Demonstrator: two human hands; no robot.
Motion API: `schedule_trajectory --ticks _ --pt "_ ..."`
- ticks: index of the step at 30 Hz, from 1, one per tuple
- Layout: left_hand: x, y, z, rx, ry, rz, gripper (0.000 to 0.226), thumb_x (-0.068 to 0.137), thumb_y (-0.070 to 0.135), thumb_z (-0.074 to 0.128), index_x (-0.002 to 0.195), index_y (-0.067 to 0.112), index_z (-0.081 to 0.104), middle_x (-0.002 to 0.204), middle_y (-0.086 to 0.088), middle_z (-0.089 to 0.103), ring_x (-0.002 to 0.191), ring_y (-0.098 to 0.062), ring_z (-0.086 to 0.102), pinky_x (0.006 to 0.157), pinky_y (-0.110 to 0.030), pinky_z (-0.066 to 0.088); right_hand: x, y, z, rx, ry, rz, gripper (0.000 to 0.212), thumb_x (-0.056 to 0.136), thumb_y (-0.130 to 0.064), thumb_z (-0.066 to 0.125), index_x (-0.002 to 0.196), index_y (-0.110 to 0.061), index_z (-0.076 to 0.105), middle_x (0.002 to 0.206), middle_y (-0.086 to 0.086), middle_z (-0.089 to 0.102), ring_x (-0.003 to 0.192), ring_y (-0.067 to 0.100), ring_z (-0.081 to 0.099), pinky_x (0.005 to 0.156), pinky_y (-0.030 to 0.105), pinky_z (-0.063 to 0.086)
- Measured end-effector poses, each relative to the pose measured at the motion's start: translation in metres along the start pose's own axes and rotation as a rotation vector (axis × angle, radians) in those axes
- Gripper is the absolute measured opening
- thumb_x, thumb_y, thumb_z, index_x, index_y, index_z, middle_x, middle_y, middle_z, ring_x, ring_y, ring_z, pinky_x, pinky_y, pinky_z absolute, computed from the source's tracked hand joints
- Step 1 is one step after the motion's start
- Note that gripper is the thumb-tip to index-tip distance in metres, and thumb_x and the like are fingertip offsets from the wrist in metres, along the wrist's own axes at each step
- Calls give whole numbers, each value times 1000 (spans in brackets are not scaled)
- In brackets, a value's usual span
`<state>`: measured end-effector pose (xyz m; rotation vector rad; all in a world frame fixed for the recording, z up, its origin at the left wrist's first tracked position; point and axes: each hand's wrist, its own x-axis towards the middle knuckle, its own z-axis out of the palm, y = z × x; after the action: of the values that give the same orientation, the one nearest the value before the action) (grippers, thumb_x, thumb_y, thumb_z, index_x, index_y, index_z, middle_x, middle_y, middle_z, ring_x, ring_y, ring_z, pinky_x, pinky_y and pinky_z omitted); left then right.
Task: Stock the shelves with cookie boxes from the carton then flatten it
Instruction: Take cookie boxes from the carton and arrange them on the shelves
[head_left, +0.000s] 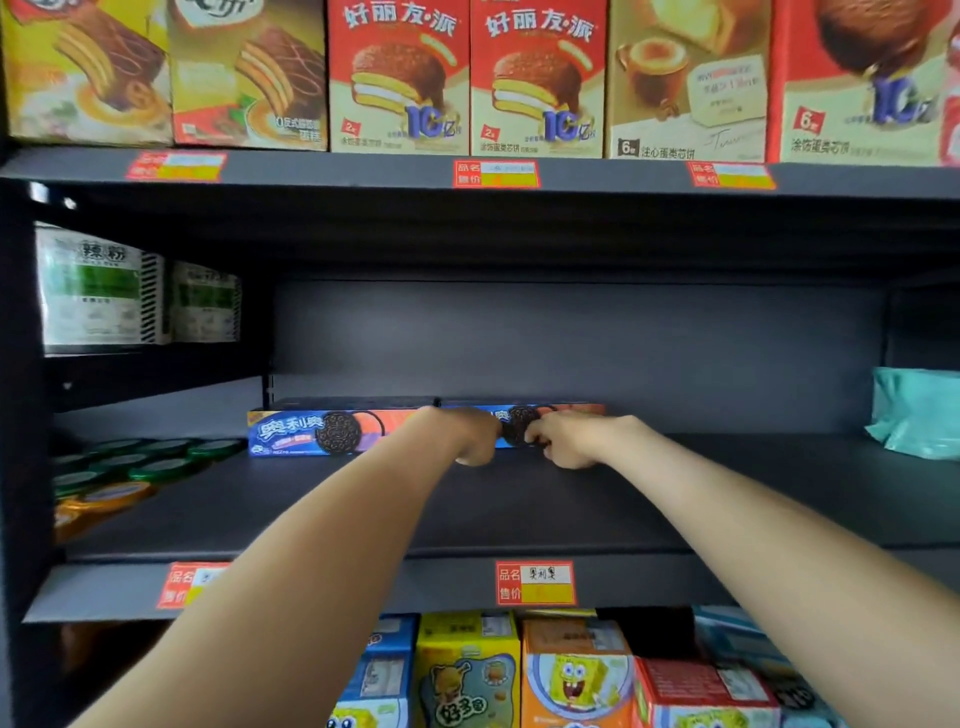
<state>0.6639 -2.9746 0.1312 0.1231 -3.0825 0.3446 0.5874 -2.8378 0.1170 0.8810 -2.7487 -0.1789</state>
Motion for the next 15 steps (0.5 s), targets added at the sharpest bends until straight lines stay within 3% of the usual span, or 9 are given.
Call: schedule_trajectory --ticks 3,7,9,12,15 --pt "7 -3 4 -8 -15 -12 56 88 2 32 142 15 35 143 -8 42 116 -24 48 98 -36 40 9 0 2 12 -76 45 55 96 -12 36 146 -34 31 146 4 37 127 30 42 106 38 37" --pt "13 -9 10 50 -48 -46 52 88 8 34 139 20 38 141 -4 44 117 -28 50 93 -39 45 11 -6 4 79 -159 63 56 100 -12 29 151 -32 17 155 2 22 136 31 32 111 36 30" --pt "17 -12 13 56 -55 -59 56 88 9 35 142 23 34 146 -3 39 121 -28 48 98 -42 43 10 -6 4 101 -185 50 52 102 -17 27 152 -29 15 158 3 17 141 31 26 113 37 25" --pt "15 -12 11 26 -34 -63 61 88 7 33 147 22 29 148 -5 37 123 -29 47 99 -40 43 5 -3 0 131 -146 38 48 104 -31 27 151 -25 21 158 5 19 143 29 21 115 38 20" --pt "6 -5 8 -55 20 -42 49 90 11 35 138 15 40 134 -10 48 110 -28 54 90 -36 47 -5 -3 -5 162 -93 30 45 100 -38 37 143 -25 40 147 7 37 132 27 37 109 36 31"
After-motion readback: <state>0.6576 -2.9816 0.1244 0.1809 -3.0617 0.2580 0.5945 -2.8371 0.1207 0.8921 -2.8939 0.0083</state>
